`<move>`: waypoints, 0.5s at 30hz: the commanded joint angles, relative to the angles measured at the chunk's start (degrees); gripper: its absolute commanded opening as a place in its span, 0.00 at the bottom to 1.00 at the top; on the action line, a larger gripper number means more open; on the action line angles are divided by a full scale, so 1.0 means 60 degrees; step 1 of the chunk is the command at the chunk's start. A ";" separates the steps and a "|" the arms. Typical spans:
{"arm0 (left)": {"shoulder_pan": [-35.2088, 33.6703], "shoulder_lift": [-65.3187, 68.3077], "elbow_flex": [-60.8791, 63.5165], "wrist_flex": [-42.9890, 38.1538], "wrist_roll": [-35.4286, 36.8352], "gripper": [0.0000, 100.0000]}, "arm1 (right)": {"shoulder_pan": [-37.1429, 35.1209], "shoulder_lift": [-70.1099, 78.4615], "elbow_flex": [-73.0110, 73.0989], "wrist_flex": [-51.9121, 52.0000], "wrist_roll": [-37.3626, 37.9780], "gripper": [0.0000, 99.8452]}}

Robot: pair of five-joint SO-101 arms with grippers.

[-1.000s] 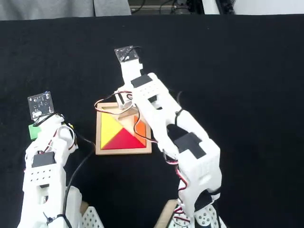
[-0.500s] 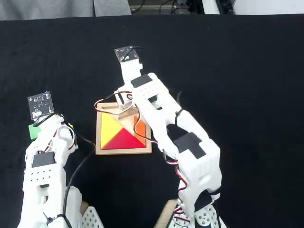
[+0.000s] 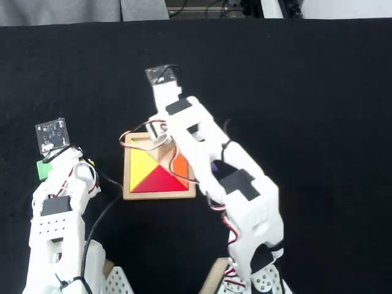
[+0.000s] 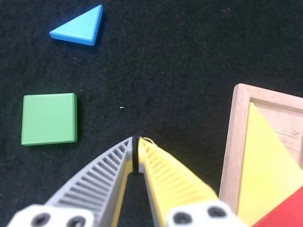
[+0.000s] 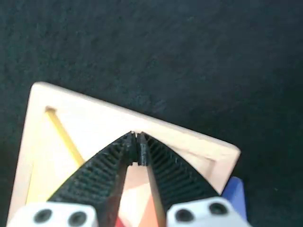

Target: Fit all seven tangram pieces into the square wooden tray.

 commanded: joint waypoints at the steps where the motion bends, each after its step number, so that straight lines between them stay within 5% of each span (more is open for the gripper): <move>1: 0.0022 -0.0147 -0.0037 -0.0176 0.0044 0.03 | -0.0484 -0.0007 -0.0535 0.0484 0.0117 0.01; 15: 0.0022 -0.0147 -0.0037 -0.0176 0.0044 0.03 | -0.0601 -0.0491 -0.0740 0.1802 0.0454 0.01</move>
